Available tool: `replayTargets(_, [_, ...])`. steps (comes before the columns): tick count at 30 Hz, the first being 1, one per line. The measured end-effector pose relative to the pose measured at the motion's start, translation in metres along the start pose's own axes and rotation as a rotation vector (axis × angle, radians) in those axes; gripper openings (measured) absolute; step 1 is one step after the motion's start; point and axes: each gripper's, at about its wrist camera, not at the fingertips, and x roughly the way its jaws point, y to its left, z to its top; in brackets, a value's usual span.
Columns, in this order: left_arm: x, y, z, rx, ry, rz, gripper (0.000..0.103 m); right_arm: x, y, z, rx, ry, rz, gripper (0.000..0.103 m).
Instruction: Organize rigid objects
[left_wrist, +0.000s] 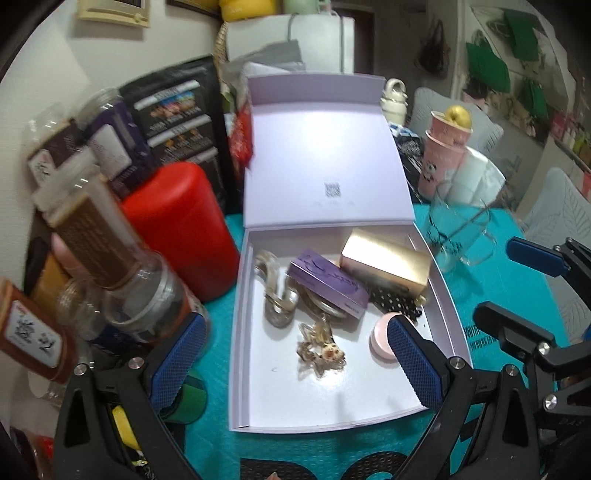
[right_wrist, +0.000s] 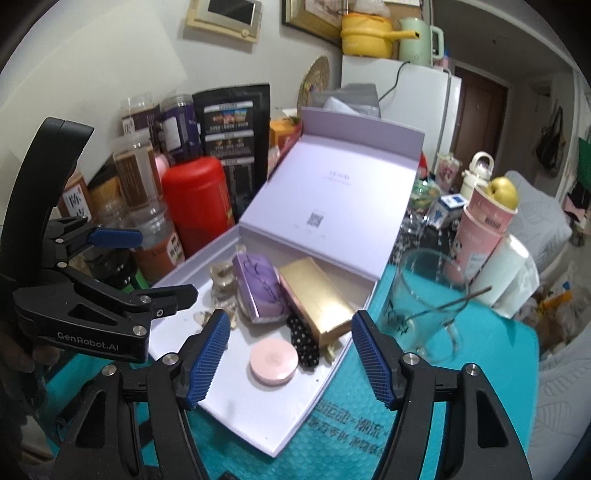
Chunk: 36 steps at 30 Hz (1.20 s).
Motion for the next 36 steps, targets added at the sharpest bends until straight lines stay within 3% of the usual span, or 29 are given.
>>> replayTargets(12, [-0.047, 0.007, -0.005, -0.016, -0.105, 0.109, 0.100, -0.041, 0.016, 0.009, -0.011, -0.086, -0.028, 0.076])
replayTargets(20, [-0.079, 0.002, -0.025, -0.030, -0.153, 0.121, 0.100, -0.070, 0.023, 0.000, 0.014, -0.104, -0.076, 0.080])
replayTargets(36, [-0.099, -0.017, -0.085, -0.030, -0.115, 0.102, 0.100, -0.092, 0.041, -0.053, 0.051, -0.043, -0.088, 0.084])
